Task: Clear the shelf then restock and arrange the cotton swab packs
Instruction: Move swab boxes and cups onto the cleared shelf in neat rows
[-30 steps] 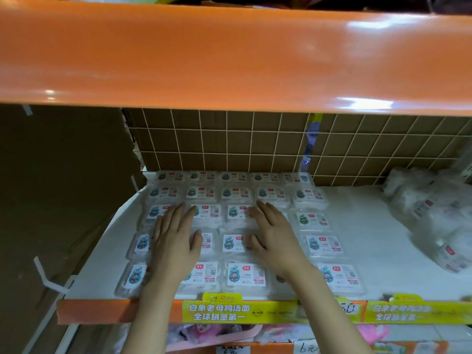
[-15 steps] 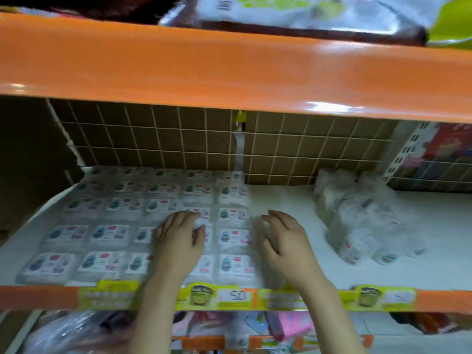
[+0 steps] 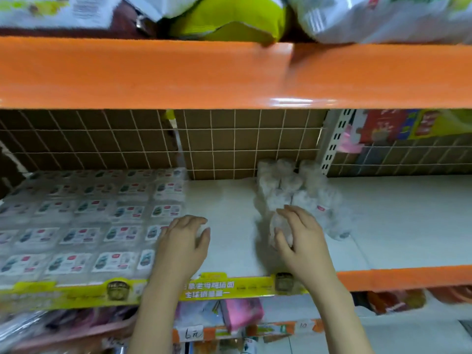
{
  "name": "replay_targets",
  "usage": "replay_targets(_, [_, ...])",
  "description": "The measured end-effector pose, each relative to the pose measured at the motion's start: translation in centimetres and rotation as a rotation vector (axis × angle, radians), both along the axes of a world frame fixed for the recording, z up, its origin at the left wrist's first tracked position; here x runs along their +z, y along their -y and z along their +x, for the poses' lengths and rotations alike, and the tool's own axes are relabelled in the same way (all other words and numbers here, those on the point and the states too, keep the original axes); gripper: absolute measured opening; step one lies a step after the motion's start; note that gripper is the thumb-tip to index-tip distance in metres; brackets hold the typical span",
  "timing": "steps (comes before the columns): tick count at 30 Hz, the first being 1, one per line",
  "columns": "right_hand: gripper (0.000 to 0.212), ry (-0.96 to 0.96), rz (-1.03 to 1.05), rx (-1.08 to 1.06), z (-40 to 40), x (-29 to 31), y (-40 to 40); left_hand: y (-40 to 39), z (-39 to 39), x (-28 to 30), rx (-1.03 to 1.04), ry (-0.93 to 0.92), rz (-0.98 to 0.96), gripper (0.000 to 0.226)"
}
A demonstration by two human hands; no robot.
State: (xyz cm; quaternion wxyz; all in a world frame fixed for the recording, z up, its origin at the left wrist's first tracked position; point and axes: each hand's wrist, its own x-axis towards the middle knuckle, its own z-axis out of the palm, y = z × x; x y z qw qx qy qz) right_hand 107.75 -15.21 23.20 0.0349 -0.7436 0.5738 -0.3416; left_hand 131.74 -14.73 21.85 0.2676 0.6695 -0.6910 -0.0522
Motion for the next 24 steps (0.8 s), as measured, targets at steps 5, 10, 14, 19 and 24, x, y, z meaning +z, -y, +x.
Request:
replay_targets(5, [0.046, -0.001, -0.012, -0.039, -1.0, 0.3, 1.1, 1.8, -1.5, 2.3, -0.027, 0.012, -0.040, 0.057])
replay_targets(10, [0.045, -0.014, -0.019, -0.075, -2.8, 0.4, 1.9, 3.8, -3.6, 3.4, -0.085, 0.045, 0.019, 0.046])
replay_targets(14, [0.047, -0.008, 0.006, -0.083, -4.8, 0.1, 2.4, 4.4, -5.4, 3.7, -0.129, 0.046, 0.025, 0.056])
replay_targets(19, [0.044, 0.064, -0.014, -0.060, -8.2, 0.3, 3.5, 4.7, -8.1, 4.0, -0.071, 0.069, -0.029, 0.049])
replay_targets(24, [0.046, 0.064, 0.000, -0.017, -14.2, 0.7, 4.0, 4.3, -14.0, 4.5, -0.035, 0.002, -0.117, 0.044])
